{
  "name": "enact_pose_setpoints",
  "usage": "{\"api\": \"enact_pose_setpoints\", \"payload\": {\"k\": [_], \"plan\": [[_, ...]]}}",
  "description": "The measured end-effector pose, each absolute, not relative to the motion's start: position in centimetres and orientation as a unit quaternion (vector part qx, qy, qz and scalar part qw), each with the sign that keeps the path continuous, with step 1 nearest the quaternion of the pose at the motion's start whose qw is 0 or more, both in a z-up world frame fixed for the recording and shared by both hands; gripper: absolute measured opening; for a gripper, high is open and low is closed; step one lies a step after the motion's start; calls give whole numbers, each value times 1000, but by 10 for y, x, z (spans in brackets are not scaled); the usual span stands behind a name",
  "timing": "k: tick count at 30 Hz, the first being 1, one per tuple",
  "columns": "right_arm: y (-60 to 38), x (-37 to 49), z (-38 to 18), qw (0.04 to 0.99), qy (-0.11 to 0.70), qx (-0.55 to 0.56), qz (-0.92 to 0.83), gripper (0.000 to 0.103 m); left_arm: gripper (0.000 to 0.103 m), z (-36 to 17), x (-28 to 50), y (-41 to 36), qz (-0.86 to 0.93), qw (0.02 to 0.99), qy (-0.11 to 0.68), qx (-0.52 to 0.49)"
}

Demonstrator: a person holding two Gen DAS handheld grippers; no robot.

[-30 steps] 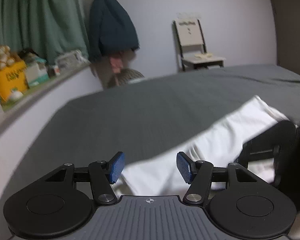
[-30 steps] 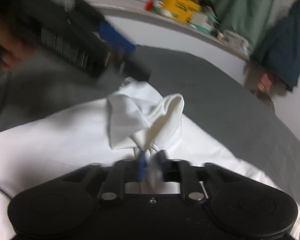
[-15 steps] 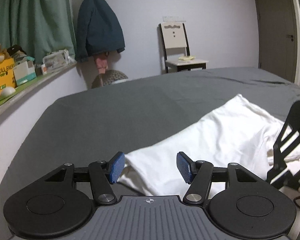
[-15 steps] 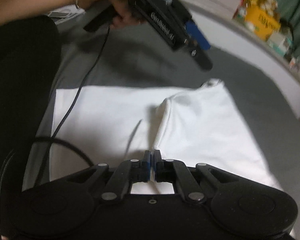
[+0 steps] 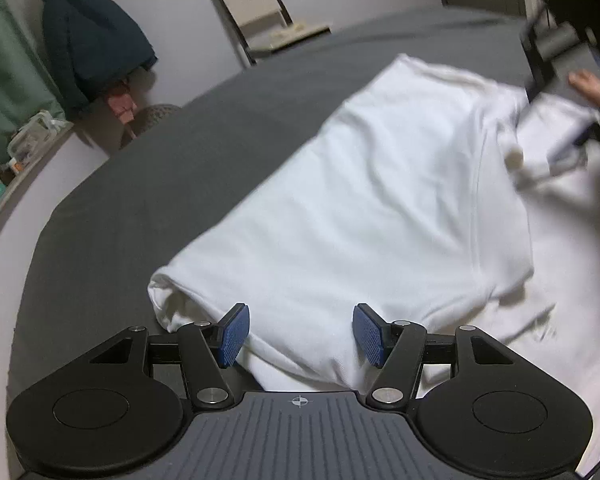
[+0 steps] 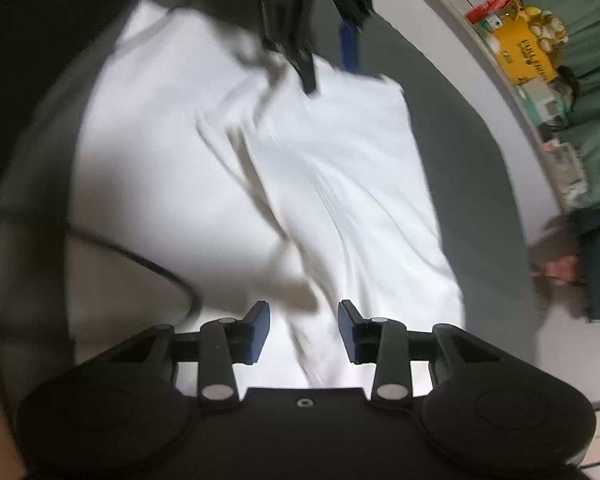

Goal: Fold clothes

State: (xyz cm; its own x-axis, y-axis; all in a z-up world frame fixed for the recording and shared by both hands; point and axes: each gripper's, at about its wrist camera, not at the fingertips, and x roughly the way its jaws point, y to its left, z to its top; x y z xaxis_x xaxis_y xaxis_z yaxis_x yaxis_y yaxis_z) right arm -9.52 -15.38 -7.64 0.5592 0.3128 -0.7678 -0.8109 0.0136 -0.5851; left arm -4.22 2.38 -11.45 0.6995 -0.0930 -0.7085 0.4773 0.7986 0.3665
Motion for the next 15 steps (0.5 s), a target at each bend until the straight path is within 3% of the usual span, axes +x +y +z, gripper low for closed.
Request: {"api": "enact_pose_setpoints", "payload": {"k": [3, 5, 10, 11, 15], "plan": [[-151, -97, -88, 665, 201, -585, 418, 34, 60, -117, -43, 24, -164, 878, 358, 272], [-144, -99, -94, 664, 197, -585, 422, 25, 60, -116, -43, 25, -163, 879, 360, 269], [-135, -82, -103, 673, 196, -581, 414, 22, 60, -117, -41, 25, -165, 878, 363, 263], [-137, -81, -101, 670, 204, -577, 419, 8, 60, -118, -40, 25, -166, 878, 364, 262], [-152, -86, -87, 653, 214, -569, 451, 6, 60, -119, -39, 29, -170, 879, 366, 254]]}}
